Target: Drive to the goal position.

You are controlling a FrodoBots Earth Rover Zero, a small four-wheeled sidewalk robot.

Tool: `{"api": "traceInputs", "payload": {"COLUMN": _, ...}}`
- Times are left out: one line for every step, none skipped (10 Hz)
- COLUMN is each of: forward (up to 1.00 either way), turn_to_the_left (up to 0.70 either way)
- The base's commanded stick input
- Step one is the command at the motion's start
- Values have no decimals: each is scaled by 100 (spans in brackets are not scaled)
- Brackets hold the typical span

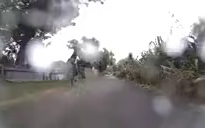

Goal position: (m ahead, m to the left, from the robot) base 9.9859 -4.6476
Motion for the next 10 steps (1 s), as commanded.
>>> {"api": "traceInputs", "payload": {"forward": 85, "turn_to_the_left": 0}}
{"api": "traceInputs", "payload": {"forward": 85, "turn_to_the_left": 0}}
{"api": "traceInputs", "payload": {"forward": 85, "turn_to_the_left": 0}}
{"api": "traceInputs", "payload": {"forward": 85, "turn_to_the_left": 0}}
{"api": "traceInputs", "payload": {"forward": 85, "turn_to_the_left": 0}}
{"api": "traceInputs", "payload": {"forward": 85, "turn_to_the_left": 0}}
{"api": "traceInputs", "payload": {"forward": 85, "turn_to_the_left": 0}}
{"api": "traceInputs", "payload": {"forward": 85, "turn_to_the_left": 0}}
{"api": "traceInputs", "payload": {"forward": 85, "turn_to_the_left": 0}}
{"api": "traceInputs", "payload": {"forward": 85, "turn_to_the_left": 0}}
